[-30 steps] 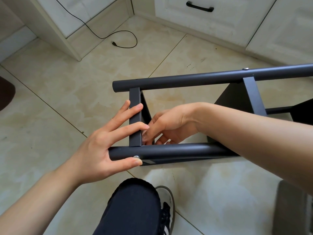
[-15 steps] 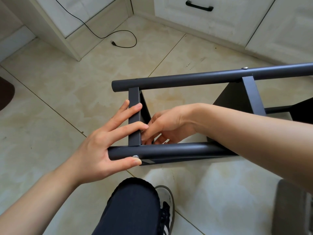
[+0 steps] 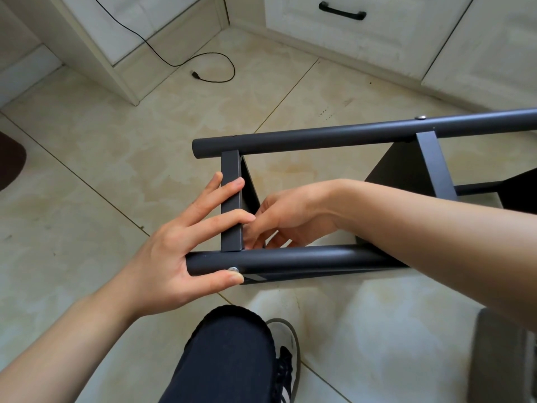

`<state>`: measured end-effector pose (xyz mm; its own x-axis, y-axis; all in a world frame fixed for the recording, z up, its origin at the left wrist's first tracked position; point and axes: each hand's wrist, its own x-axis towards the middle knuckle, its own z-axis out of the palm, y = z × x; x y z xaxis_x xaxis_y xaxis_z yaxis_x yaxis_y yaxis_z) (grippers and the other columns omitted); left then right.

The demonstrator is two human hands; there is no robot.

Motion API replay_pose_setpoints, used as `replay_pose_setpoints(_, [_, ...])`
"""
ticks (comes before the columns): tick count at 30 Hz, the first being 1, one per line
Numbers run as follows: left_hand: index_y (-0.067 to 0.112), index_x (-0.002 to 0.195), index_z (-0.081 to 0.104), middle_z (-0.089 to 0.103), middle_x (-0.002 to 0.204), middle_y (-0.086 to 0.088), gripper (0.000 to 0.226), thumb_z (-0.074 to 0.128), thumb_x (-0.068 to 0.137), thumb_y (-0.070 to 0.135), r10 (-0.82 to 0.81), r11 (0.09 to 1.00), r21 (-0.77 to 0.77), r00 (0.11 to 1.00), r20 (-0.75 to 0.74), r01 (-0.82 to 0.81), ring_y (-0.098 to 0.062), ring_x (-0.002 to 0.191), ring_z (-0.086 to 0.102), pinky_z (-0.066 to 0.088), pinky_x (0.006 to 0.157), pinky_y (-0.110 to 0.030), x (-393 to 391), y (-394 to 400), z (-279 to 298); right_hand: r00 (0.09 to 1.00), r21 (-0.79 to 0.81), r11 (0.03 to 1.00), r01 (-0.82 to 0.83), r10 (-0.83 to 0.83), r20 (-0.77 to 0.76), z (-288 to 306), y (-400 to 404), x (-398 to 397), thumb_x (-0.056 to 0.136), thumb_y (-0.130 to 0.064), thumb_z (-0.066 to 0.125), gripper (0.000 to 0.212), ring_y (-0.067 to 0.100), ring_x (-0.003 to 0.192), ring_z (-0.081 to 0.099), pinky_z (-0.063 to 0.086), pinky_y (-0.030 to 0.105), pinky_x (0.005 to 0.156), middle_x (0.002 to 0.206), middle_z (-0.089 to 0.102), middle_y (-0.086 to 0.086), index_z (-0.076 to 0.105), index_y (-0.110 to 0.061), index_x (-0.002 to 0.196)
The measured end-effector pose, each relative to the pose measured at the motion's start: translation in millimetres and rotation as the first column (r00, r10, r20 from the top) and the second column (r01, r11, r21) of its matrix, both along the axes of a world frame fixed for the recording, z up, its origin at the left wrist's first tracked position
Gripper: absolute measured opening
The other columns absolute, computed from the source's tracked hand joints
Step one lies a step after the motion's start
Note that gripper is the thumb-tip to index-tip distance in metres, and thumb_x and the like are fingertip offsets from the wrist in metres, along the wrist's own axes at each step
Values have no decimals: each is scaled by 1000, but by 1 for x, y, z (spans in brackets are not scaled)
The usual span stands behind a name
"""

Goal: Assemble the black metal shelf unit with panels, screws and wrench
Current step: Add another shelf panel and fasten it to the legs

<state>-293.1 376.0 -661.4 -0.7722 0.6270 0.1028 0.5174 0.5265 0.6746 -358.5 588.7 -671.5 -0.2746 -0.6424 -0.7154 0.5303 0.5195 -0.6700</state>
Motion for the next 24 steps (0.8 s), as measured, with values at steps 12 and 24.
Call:
replay_pose_setpoints(12, [41, 136, 50, 24, 165, 18, 58, 69, 81, 46, 3, 1000, 1, 1000, 2, -3, -14, 156, 12, 19, 118, -15, 0, 0, 0, 1000, -14, 1000, -6, 6, -17, -1, 0, 1, 97, -21, 58, 18, 20, 80, 58, 48, 34, 81, 82, 66, 4, 68, -8, 92])
replay_pose_setpoints(24, [39, 136, 51, 24, 165, 19, 58, 68, 81, 46, 6, 1000, 9, 1000, 2, -6, -13, 155, 13, 19, 117, -13, 1, 1, 1, 1000, -60, 998, 18, -18, 1, -2, 0, 1, 96, -16, 59, 14, 16, 73, 59, 49, 32, 77, 80, 66, 4, 67, -8, 88])
